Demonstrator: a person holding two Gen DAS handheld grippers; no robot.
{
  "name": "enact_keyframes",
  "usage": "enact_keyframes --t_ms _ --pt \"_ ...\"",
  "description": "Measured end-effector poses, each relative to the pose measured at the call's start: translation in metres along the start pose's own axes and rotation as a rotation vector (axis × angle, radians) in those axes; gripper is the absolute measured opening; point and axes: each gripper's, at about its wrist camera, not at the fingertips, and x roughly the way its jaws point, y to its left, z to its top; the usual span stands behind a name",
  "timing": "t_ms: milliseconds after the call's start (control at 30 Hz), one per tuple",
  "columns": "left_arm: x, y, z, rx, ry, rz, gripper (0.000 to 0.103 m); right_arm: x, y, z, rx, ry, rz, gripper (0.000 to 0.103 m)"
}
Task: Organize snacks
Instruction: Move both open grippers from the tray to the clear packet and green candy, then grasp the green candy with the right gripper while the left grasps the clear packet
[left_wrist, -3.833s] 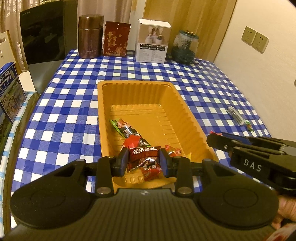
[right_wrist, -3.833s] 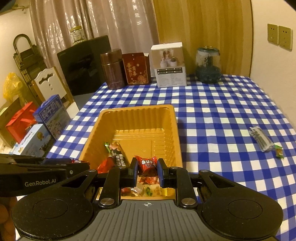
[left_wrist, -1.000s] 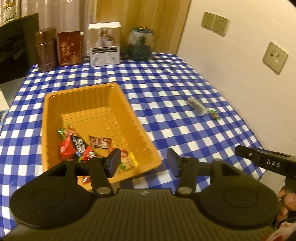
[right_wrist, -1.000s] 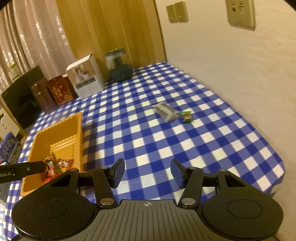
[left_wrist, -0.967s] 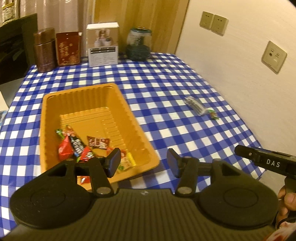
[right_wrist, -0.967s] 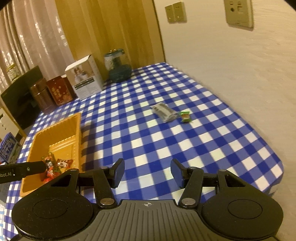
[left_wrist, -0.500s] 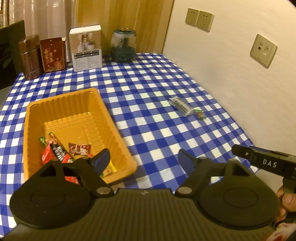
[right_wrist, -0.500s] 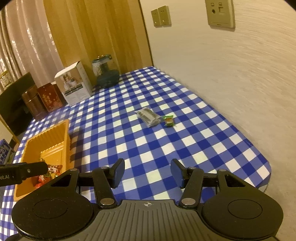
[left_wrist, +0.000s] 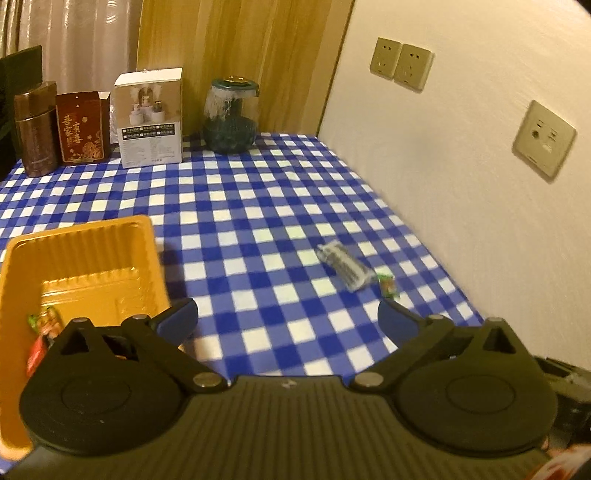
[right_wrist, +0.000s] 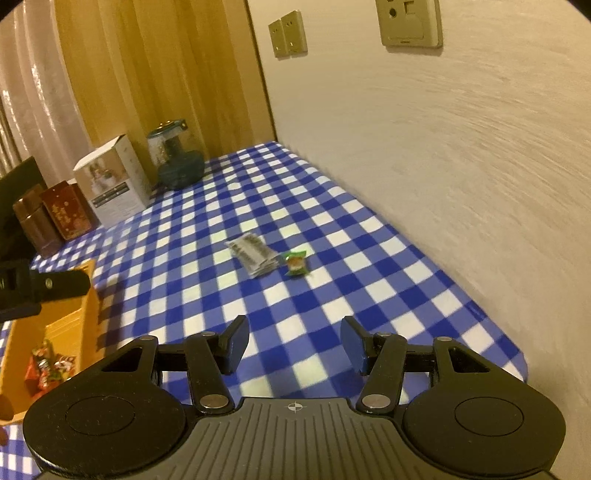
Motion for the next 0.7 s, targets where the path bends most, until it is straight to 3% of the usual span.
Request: enact_keyframes --t_ms 300,600,700 --pt "0.06 -0.014 0.015 0.02 -0.033 0.061 0.103 0.06 -0.013 0.02 -0.05 -0.026 0.014 0.055" --pt "0.117 -0.016 0.017 0.024 -0.015 0.065 0.103 0.113 -0.015 0.035 -0.075 -0.012 0.04 0.055" --pt "0.125 -0.019 0.017 0.053 -0.035 0.108 0.103 0.127 -0.013 0.039 -0.101 -0.013 0.059 0.055"
